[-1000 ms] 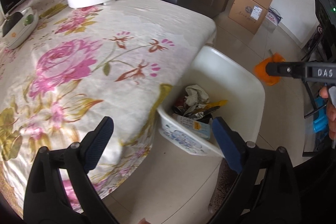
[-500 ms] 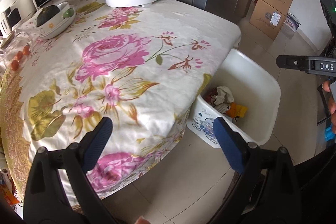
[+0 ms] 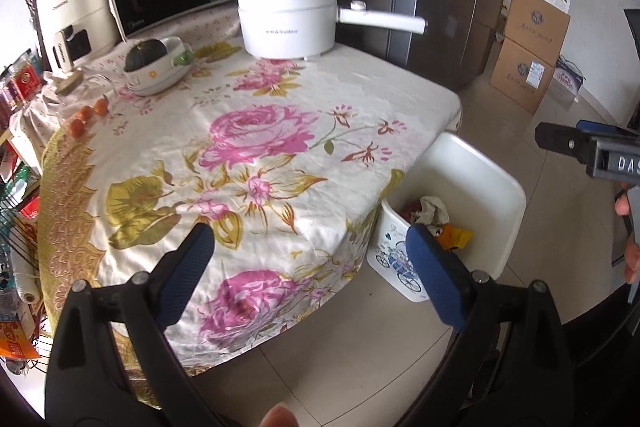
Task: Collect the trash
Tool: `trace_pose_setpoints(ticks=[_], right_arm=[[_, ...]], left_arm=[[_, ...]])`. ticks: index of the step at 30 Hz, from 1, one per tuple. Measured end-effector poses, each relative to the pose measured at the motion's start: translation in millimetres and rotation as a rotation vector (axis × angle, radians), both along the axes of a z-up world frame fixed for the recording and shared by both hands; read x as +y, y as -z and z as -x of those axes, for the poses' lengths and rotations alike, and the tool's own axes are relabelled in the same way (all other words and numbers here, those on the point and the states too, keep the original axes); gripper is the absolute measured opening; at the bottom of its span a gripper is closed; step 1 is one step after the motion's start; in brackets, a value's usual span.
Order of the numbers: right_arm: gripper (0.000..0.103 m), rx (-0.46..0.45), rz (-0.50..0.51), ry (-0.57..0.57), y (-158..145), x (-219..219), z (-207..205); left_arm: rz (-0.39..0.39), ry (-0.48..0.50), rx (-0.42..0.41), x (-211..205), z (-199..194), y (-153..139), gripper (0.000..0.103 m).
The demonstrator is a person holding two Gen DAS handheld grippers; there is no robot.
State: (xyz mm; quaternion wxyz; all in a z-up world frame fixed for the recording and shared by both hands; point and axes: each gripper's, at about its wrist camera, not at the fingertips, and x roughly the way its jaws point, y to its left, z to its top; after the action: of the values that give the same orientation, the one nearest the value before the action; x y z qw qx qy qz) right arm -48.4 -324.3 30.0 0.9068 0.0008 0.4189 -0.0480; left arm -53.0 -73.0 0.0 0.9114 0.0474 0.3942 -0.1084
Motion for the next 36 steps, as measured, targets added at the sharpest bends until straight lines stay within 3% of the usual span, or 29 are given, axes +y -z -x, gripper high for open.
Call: trace_pose_setpoints(ticks=[8, 20, 36], right_arm=[[0.103, -0.148, 0.065, -0.023, -19, 21, 46], [0.103, -0.279, 0.171, -0.099, -35, 57, 75], [0.103, -0.266, 0.174, -0.12, -29, 61, 70]], left_arm=[[-0.022, -0.087, -0.13, 14, 31, -27, 0.096], [0.035, -0.179, -0.176, 33, 50, -40, 0.096], [0.045, -0.157, -0.19, 26, 50, -42, 0.098]])
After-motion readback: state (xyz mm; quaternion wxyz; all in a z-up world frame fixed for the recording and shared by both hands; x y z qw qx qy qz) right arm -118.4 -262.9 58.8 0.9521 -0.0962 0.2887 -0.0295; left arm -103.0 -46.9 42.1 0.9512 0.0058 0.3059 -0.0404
